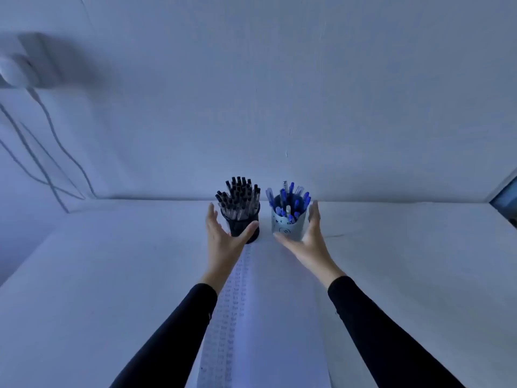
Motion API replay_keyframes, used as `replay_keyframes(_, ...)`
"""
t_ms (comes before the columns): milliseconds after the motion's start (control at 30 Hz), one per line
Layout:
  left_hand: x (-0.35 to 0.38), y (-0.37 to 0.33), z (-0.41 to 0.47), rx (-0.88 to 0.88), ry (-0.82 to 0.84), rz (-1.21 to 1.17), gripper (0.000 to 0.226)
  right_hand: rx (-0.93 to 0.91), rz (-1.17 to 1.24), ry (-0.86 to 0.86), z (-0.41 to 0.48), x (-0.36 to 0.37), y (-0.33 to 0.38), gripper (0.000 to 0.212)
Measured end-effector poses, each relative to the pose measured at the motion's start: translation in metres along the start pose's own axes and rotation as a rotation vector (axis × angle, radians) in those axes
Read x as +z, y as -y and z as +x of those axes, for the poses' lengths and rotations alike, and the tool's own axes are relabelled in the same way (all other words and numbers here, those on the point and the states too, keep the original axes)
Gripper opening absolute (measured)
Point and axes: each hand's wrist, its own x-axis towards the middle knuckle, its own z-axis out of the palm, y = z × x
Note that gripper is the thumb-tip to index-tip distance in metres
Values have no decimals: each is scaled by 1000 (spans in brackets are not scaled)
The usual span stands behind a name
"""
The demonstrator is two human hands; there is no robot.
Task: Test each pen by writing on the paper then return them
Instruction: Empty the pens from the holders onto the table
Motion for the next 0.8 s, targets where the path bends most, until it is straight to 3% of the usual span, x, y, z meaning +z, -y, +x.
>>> replay_keyframes(133, 3, 20, 8, -52, 101, -42, 96, -62, 66, -60, 16, 8, -7, 91)
replay_keyframes(267, 4, 28, 8, -16, 93, -14, 77, -67, 33, -127, 19, 10, -12, 74)
replay_keyframes(433, 6, 26, 6, 4, 95, -43, 58, -180, -23, -214, 9, -10, -13, 69)
replay_keyframes(533, 7, 23, 3, 15, 95, -50, 55, -304, -225, -248, -4, -47, -18, 76)
replay_keyframes(667, 6, 20, -1, 26, 109, -25, 52, -506, -695, -294, -28, -100, -42, 82)
replay_keyframes(800, 6, 21, -2, 27, 96, -2, 54, -597, -1066, -403, -50, -130, -60, 84)
